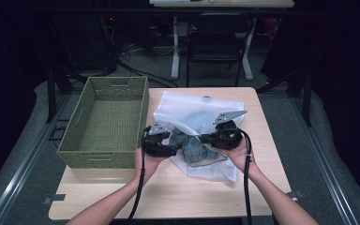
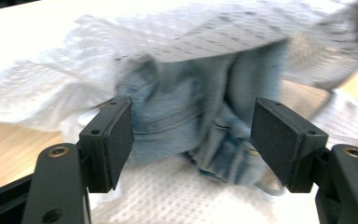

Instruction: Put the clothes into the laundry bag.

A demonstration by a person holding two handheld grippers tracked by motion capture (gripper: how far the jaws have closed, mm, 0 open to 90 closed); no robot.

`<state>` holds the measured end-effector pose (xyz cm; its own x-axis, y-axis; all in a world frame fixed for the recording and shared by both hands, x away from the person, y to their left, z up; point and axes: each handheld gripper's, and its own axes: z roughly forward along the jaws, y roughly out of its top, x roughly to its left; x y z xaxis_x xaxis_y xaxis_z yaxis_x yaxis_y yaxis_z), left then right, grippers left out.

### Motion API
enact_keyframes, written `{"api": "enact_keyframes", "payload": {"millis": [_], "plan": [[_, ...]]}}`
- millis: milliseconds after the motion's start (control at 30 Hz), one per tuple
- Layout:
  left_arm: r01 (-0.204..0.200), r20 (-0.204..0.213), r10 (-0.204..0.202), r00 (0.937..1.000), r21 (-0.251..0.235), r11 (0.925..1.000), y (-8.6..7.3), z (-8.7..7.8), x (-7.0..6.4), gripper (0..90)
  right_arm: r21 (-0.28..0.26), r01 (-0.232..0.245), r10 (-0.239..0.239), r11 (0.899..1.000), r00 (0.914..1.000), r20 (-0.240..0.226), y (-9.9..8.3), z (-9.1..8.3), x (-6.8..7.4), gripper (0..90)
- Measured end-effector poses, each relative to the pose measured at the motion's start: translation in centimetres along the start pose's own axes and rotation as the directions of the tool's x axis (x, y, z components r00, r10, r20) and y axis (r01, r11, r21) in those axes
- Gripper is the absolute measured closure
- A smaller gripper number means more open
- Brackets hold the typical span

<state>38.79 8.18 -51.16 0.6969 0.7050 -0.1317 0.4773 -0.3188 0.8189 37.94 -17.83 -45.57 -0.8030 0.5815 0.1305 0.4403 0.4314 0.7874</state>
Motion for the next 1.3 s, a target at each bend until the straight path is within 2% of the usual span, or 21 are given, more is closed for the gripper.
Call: {"api": "enact_keyframes", "payload": {"millis": [33,100,200,233,267,300,367,500,600,733,767,833,967,1000,1033,1133,1167,1200,1233,1300], "plan": [[0.017,-0.018,-0.016,0.9997,0.023,0.9996,0.0,0.7,0.3,31.9,0.0,0.006,-0.006,1.0,1.0,-0.001,0.0,0.1,0.1,88.4],[0.04,-0.025,-0.039,0.9989,0.044,0.9983,0.0,1.5,0.7,33.0,0.002,0.006,-0.006,1.0,1.0,-0.002,0.0,0.1,0.1,88.4],[0.05,-0.032,-0.048,0.9984,0.06,0.997,-0.1,2.4,1.1,35.6,0.004,0.009,-0.009,1.0,1.0,-0.001,0.0,0.2,0.1,88.4],[0.08,-0.037,-0.077,0.9964,0.091,0.9926,-0.3,3.5,1.5,36.6,0.006,0.009,-0.009,1.0,1.0,0.0,0.0,0.3,0.2,88.4],[0.08,-0.037,-0.077,0.9964,0.091,0.9926,-0.3,3.5,1.5,38.3,0.006,0.009,-0.009,1.0,1.0,0.0,0.0,0.3,0.2,88.4],[0.089,-0.048,-0.084,0.9953,0.114,0.9895,-0.5,4.3,1.8,41.2,0.005,0.012,-0.012,1.0,0.9999,0.001,0.0,0.3,0.2,88.4],[0.118,-0.048,-0.113,0.9924,0.117,0.986,-0.8,5.0,2.0,44.8,0.006,0.014,-0.014,1.0,0.9999,0.001,0.0,0.3,0.2,88.4],[0.119,-0.03,-0.116,0.9928,0.139,0.9832,-1.2,5.7,2.1,62.6,0.007,0.01,-0.01,1.0,0.9999,0.0,0.0,0.3,0.2,88.4],[0.111,-0.026,-0.108,0.9938,0.142,0.9837,-1.2,6.0,2.0,74.3,0.006,0.013,-0.013,1.0,0.9999,-0.001,0.0,0.4,0.2,88.4],[0.107,-0.025,-0.105,0.9942,0.105,0.9888,-0.8,6.0,1.6,77.4,0.0,0.018,-0.018,1.0,0.9998,-0.008,0.1,0.5,0.4,88.5],[0.11,-0.016,-0.109,0.9939,0.076,0.991,-0.5,5.9,1.5,78.0,-0.005,0.017,-0.017,1.0,0.9997,-0.014,0.2,0.5,0.5,88.5],[0.106,-0.022,-0.105,0.9943,0.063,0.9924,-0.3,6.0,1.4,78.0,-0.012,0.014,-0.014,1.0,0.9997,-0.019,0.2,0.4,0.5,88.5],[0.13,-0.024,-0.13,0.9912,0.005,0.9915,0.2,6.7,0.9,77.6,-0.038,0.005,-0.006,0.999,0.9994,-0.034,0.5,-0.3,0.6,88.5],[0.13,-0.024,-0.13,0.9912,0.005,0.9915,0.2,6.7,0.9,77.3,-0.038,0.005,-0.006,0.999,0.9994,-0.034,0.5,-0.3,0.6,88.5],[0.128,-0.027,-0.128,0.9914,0.025,0.9914,0.1,7.3,1.0,76.1,-0.033,-0.001,0.0,0.999,0.9994,-0.034,0.3,-0.3,0.4,88.5],[0.125,-0.032,-0.124,0.9917,0.033,0.9916,-0.1,7.7,1.1,67.7,-0.017,-0.006,0.005,1.0,0.9999,-0.016,0.1,-0.2,0.1,88.5],[0.118,-0.011,-0.118,0.993,0.042,0.9921,0.0,7.4,1.1,60.8,-0.016,-0.005,0.005,1.0,0.9999,-0.013,0.0,-0.2,0.0,88.5],[0.118,-0.011,-0.118,0.993,0.042,0.9921,0.0,7.4,1.1,55.3,-0.016,-0.005,0.005,1.0,0.9999,-0.013,0.0,-0.2,0.0,88.5],[0.093,-0.01,-0.093,0.9956,0.046,0.9946,0.2,6.6,1.0,51.1,-0.016,-0.002,0.002,1.0,1.0,-0.004,0.0,-0.3,0.0,88.5],[0.085,-0.016,-0.085,0.9963,0.036,0.9957,0.3,6.2,0.9,41.2,-0.019,0.0,0.0,1.0,1.0,-0.003,0.0,-0.3,0.0,88.5]]}}
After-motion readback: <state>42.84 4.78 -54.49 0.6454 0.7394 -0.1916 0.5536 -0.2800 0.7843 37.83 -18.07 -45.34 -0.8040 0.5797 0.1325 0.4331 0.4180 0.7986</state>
